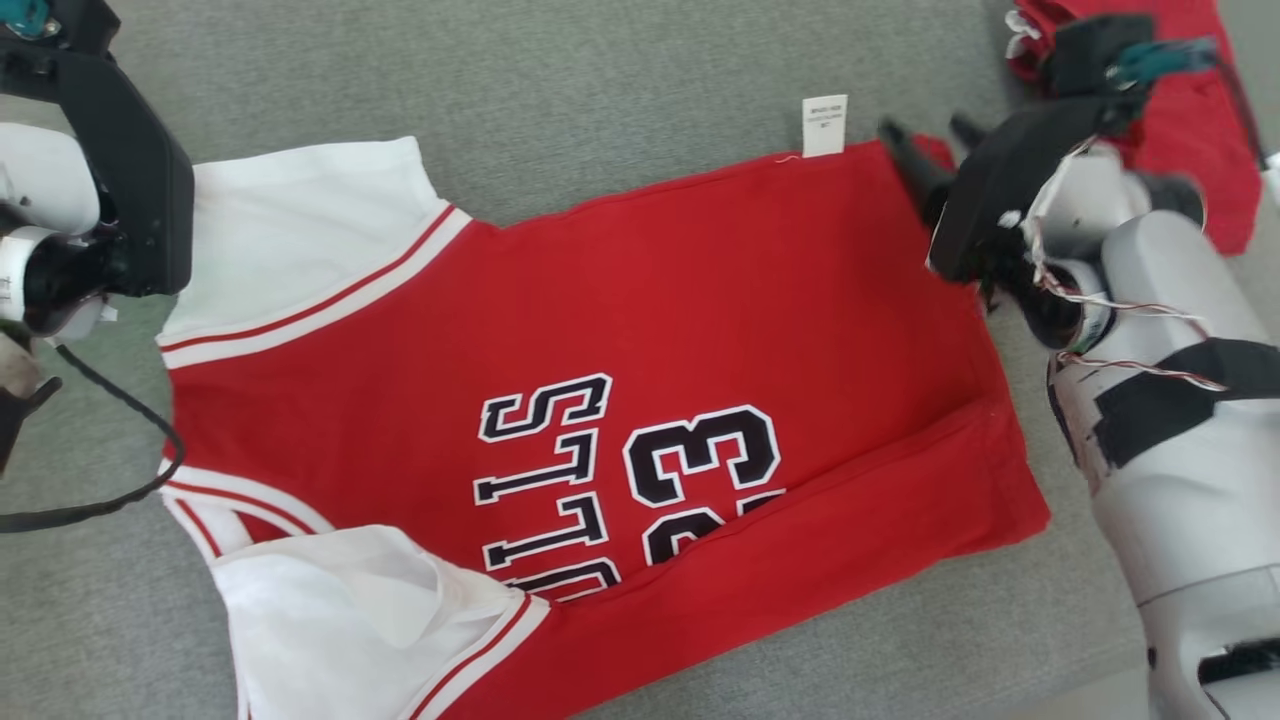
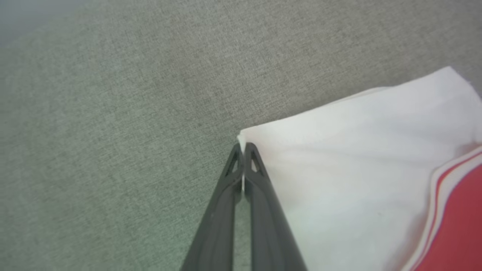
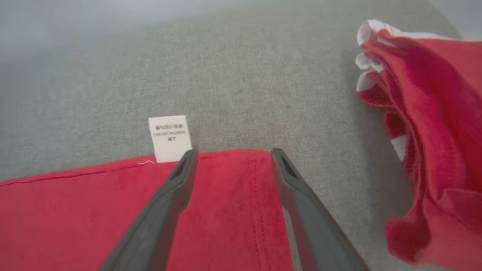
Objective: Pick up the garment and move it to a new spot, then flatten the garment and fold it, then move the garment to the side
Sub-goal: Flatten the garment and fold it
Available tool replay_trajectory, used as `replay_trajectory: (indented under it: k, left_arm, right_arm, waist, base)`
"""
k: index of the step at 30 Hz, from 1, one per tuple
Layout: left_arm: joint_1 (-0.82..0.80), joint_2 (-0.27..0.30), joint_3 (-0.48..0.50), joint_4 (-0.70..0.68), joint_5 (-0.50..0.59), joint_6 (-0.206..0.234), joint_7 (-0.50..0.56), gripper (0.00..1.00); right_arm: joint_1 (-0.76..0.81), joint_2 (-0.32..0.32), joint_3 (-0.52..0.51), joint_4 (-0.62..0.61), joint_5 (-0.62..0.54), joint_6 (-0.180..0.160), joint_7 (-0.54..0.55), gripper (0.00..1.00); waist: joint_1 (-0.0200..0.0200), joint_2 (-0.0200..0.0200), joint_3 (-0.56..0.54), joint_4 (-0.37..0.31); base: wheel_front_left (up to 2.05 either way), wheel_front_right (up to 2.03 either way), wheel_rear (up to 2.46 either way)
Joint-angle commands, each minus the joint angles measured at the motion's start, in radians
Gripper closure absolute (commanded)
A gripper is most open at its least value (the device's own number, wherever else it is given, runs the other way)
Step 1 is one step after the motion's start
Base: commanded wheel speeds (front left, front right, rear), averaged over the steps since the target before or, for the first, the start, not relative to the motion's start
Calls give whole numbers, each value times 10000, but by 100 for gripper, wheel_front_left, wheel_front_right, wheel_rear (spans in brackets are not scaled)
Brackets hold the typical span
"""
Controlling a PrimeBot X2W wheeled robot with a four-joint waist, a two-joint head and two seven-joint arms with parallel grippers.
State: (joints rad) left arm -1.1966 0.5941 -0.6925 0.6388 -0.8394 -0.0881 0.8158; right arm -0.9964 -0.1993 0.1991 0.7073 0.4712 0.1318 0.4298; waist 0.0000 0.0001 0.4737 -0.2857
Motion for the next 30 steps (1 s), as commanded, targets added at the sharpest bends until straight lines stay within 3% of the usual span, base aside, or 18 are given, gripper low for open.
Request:
replay_trajectory:
  k: [1, 5, 15, 24, 27, 28, 30]
  left_arm:
    - [-118, -36, 0, -22, -31, -18, -16, 100]
    - [-111, -24, -6, 2, -70, -64, -61, 100]
    - [-236, 119, -98, -14, -38, -88, 13, 100]
    - [-324, 67, -221, -39, -15, -143, 39, 100]
    - [-379, 48, -263, -34, 7, -127, 57, 100]
    - [-392, 40, -277, -27, 21, -132, 54, 100]
    - [-398, 39, -291, -4, 28, -139, 52, 100]
  right_arm:
    - [-131, 95, -127, 344, -249, -28, 130, 0]
    - [-196, 480, -399, 1141, -480, -28, 323, 0]
    - [-874, 473, -682, 2172, -1176, -28, -559, 0]
    - [-1609, 701, -1278, 3597, -2090, -28, -617, 0]
    - [-1909, 738, -1401, 3972, -2397, -28, -671, 23]
    - [-1987, 747, -1449, 4108, -2498, -28, -654, 55]
    - [-2055, 778, -1485, 4254, -2606, -28, -610, 59]
  waist:
    - [0, -1, -19, 109]
    - [0, -1, -12, 200]
    - [0, -1, 142, 295]
    - [0, -1, 200, 432]
    - [0, -1, 233, 483]
    - [0, -1, 242, 503]
    - [0, -1, 241, 513]
  base:
    - [0, 0, 0]
    - [0, 0, 0]
    - [0, 0, 0]
    - [0, 0, 0]
    - [0, 0, 0]
    - [0, 0, 0]
    - [0, 0, 0]
